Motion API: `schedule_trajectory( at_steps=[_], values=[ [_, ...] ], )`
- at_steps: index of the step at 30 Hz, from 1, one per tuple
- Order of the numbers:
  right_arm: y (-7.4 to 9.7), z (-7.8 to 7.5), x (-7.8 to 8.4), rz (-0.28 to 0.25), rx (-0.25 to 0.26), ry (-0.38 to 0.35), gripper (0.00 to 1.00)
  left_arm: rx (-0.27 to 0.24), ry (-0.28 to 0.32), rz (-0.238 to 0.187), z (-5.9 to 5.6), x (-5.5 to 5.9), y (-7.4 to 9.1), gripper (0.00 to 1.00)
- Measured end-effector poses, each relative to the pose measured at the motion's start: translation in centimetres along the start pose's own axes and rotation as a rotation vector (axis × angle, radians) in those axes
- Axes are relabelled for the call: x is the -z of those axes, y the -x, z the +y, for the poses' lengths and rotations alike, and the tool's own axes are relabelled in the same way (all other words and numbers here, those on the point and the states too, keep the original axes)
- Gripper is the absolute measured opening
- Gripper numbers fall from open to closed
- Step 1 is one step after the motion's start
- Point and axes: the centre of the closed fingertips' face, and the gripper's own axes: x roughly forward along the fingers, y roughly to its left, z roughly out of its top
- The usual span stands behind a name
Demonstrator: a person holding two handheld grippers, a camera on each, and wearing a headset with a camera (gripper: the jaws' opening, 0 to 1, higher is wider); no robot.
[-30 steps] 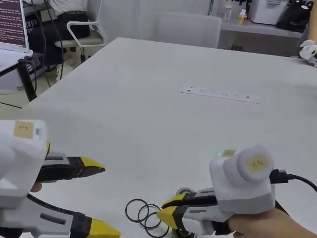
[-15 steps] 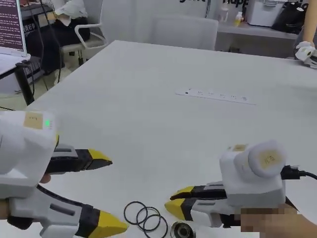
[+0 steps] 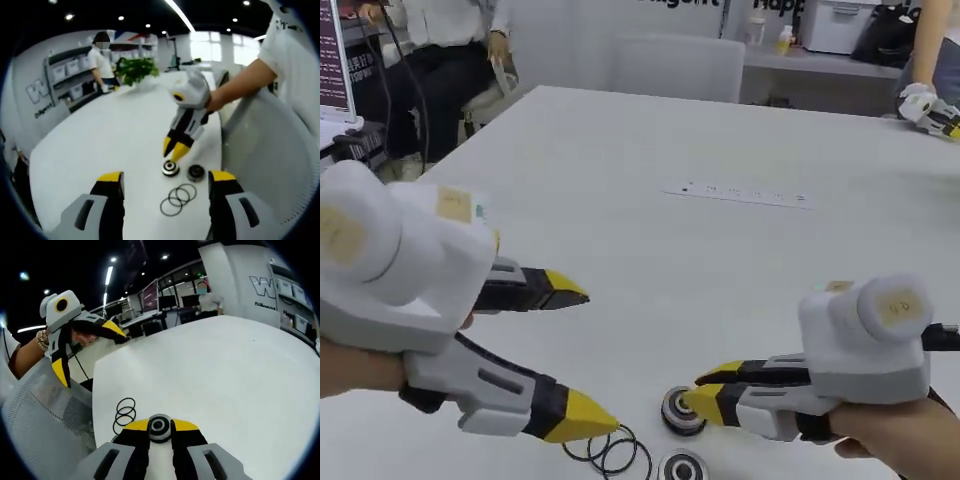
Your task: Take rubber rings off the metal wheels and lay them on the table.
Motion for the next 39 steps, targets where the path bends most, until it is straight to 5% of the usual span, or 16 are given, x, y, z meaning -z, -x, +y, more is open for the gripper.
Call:
schedule_trajectory(
  at_steps=[16,25,31,39],
  values=[
    [0.3,-0.2,2.6,0.094,-0.024,-0.006,0.16,0.070,-0.087,-0.032,0.2,-2.2,-4.5,0.63],
    [0.1,-0.2,2.9,0.131,-0.034,0.021,0.17,0.115,-0.058,-0.066,-0.3,-1.6,-6.6,0.55],
    [-0.2,-0.2,3.1,0.161,-0.042,0.085,0.17,0.106,-0.058,-0.044,0.6,-0.5,-7.4,0.52],
    [-0.5,-0.2,3.1,0.164,-0.062,0.101,0.16,0.130,-0.036,-0.021,0.4,1.2,-8.9,0.40]
  ],
)
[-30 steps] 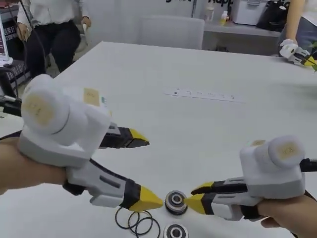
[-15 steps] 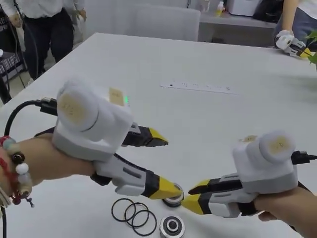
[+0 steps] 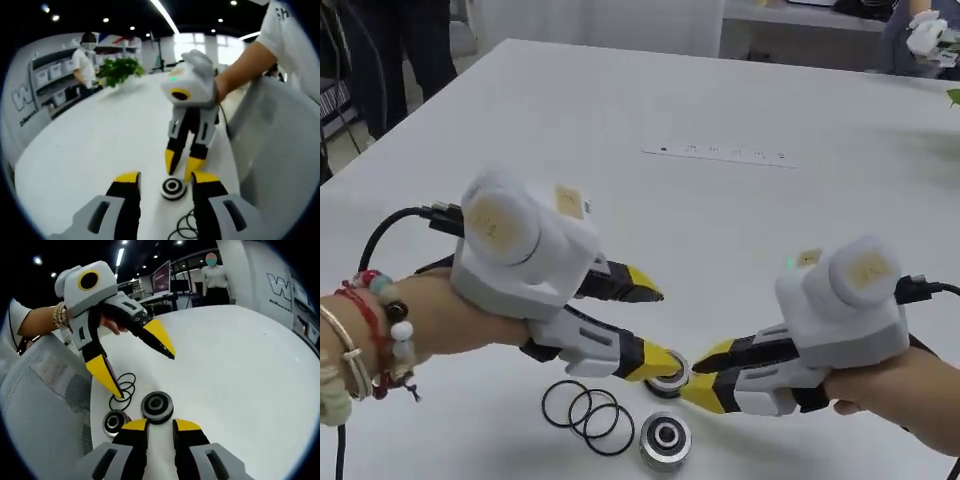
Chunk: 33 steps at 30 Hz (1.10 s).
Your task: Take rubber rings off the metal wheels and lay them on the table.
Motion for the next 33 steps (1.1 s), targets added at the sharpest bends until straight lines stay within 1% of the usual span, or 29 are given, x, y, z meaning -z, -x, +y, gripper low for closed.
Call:
schedule_trajectory(
  at_steps=[4,5,7,11,14,17,18,20,21,23,25,27,31,33],
  values=[
    [0.0,-0.1,0.2,0.009,-0.004,0.009,0.16,0.002,0.022,0.014,-0.1,1.0,-0.7,0.33],
    [0.0,-0.1,0.3,0.010,-0.005,0.012,0.16,0.013,0.023,0.019,-0.3,1.2,-0.9,0.32],
    [0.0,-0.1,0.3,0.009,-0.008,0.013,0.16,0.018,0.026,0.032,-0.4,1.7,-1.2,0.31],
    [-0.2,0.0,0.2,0.005,-0.020,0.025,0.15,0.026,0.038,0.043,-0.5,2.2,-1.6,0.29],
    [-0.3,-0.1,0.2,0.011,-0.027,0.036,0.14,0.035,0.026,0.063,-0.7,2.7,-2.0,0.25],
    [-0.3,0.0,0.1,0.013,-0.033,0.047,0.14,0.036,0.018,0.075,-0.7,2.9,-2.1,0.23],
    [-0.4,0.0,0.1,0.012,-0.035,0.049,0.14,0.026,0.023,0.074,-0.6,2.9,-2.1,0.22],
    [-0.4,0.0,0.1,0.009,-0.037,0.056,0.14,0.026,0.028,0.074,-0.4,3.0,-2.2,0.19],
    [-0.5,0.0,0.1,0.007,-0.037,0.058,0.13,0.037,0.031,0.066,-0.6,2.9,-2.3,0.17],
    [-0.5,0.1,0.1,0.006,-0.039,0.062,0.13,0.048,0.032,0.070,-0.8,3.1,-2.3,0.14],
    [-0.5,0.1,0.1,0.007,-0.041,0.071,0.12,0.044,0.022,0.062,-0.7,3.1,-2.2,0.14],
    [-0.5,0.1,0.1,0.008,-0.037,0.094,0.11,0.042,0.034,0.058,-0.6,3.0,-2.2,0.14],
    [-0.5,0.1,0.1,0.013,-0.033,0.112,0.10,0.046,0.041,0.053,-0.6,3.0,-2.1,0.14],
    [-0.4,0.1,0.2,0.018,-0.027,0.135,0.07,0.050,0.048,0.052,-0.6,3.0,-2.1,0.14]
  ],
)
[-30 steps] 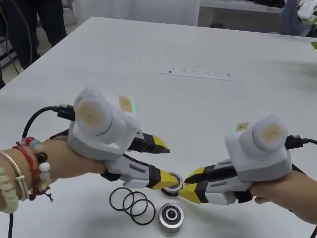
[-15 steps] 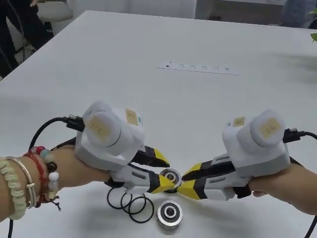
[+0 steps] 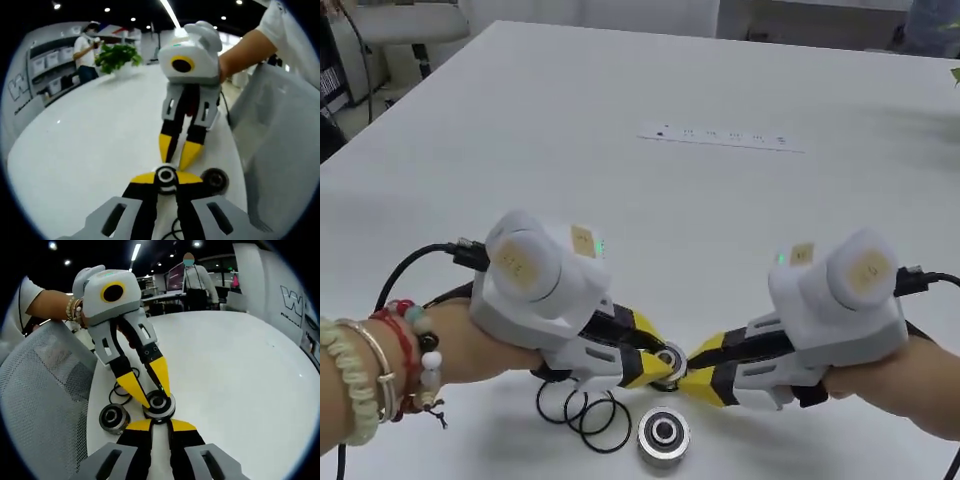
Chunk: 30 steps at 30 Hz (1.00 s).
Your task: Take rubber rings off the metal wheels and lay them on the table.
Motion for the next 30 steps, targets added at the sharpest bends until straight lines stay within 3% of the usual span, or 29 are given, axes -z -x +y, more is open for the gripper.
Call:
schedule_trajectory(
  at_steps=[2,7,13,26,28,30],
  values=[
    [0.1,-0.4,0.0,-0.002,0.023,0.027,0.00,0.003,0.001,0.000,-0.1,0.0,0.0,0.14],
    [0.1,-0.3,0.0,-0.001,0.022,0.015,0.00,0.003,-0.014,0.001,-0.2,0.1,0.1,0.14],
    [0.2,-0.6,0.0,-0.031,0.026,-0.113,0.00,0.004,-0.029,0.001,-0.2,0.2,0.2,0.13],
    [0.8,-1.2,-0.6,-0.105,0.009,-0.277,0.00,0.003,-0.030,0.001,-0.2,0.3,0.2,0.13],
    [1.0,-1.1,-1.2,-0.150,-0.008,-0.353,0.00,0.002,-0.031,0.002,-0.2,0.3,0.2,0.13],
    [1.0,-1.1,-1.0,-0.139,-0.012,-0.401,0.00,0.000,-0.032,0.002,-0.2,0.3,0.2,0.13]
  ],
)
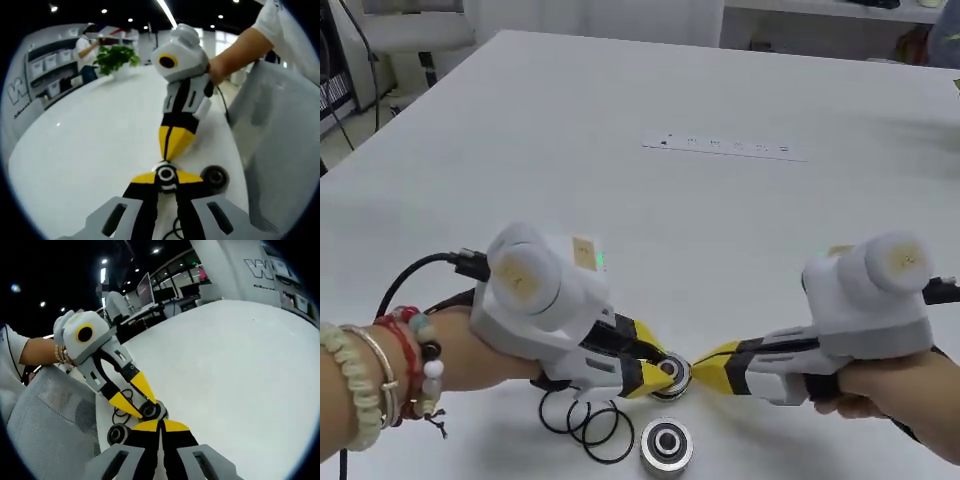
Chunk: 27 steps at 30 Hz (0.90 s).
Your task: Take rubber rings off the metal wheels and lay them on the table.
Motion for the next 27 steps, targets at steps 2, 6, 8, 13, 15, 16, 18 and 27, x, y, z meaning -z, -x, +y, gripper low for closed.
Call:
schedule_trajectory(
  at_steps=[2,6,8,13,15,16,18,27],
  values=[
    [0.0,0.0,-0.1,0.003,0.004,0.006,0.00,0.000,-0.004,0.001,0.0,0.0,0.0,0.13],
    [-0.1,0.3,-0.3,0.011,0.016,-0.022,0.00,-0.003,-0.012,0.004,0.0,0.0,-0.1,0.13],
    [-0.1,0.4,-0.3,0.012,0.019,-0.021,0.00,-0.006,-0.022,0.005,0.0,0.0,0.0,0.13],
    [-0.2,0.7,-0.5,0.014,0.032,-0.007,0.00,-0.008,-0.024,0.007,0.0,0.0,0.0,0.13],
    [-0.2,0.8,-0.6,0.016,0.036,-0.001,0.00,-0.010,-0.027,0.010,0.0,0.1,0.0,0.13],
    [-0.2,0.9,-0.6,0.017,0.036,0.002,0.00,-0.011,-0.029,0.011,0.0,0.1,0.0,0.13],
    [-0.3,0.9,-0.7,0.019,0.036,0.006,0.00,-0.011,-0.028,0.012,0.0,0.1,-0.1,0.12],
    [-0.4,1.2,-0.8,0.013,0.023,0.017,0.00,-0.011,-0.026,0.010,0.0,0.0,-0.1,0.13]
  ],
)
